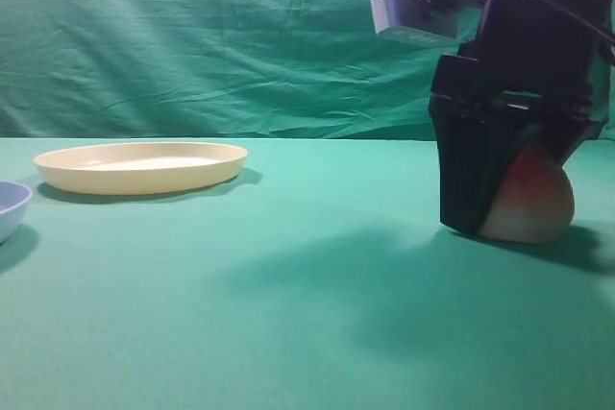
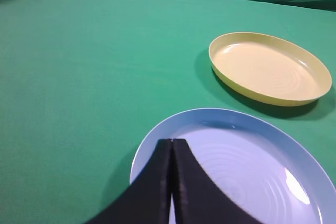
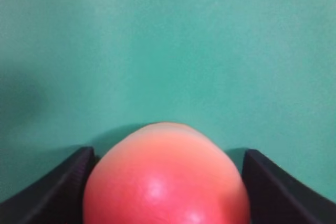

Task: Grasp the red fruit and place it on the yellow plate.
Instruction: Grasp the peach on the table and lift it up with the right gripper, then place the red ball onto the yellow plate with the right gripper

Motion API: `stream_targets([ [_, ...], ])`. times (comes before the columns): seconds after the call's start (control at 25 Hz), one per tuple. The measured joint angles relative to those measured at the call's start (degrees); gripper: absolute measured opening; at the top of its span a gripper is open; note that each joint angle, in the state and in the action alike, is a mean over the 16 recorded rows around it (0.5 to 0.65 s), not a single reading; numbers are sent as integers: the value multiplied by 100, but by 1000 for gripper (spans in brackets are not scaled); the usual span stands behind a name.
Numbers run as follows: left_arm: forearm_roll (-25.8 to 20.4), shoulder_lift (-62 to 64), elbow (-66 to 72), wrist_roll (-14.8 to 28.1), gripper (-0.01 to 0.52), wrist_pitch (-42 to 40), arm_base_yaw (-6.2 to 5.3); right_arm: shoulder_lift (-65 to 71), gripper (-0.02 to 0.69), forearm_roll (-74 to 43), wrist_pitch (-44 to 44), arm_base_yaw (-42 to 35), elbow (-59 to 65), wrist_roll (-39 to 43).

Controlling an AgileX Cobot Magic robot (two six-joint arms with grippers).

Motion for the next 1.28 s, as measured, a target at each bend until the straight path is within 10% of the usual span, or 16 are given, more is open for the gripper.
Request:
stream_targets([
  [0.76,0,0,0,0,0,0,0,1923,235,115,-194,1416,-4052,-284],
  [1.28,0,0,0,0,0,0,0,3069,518,-78,-918,1497,-4571,-296],
])
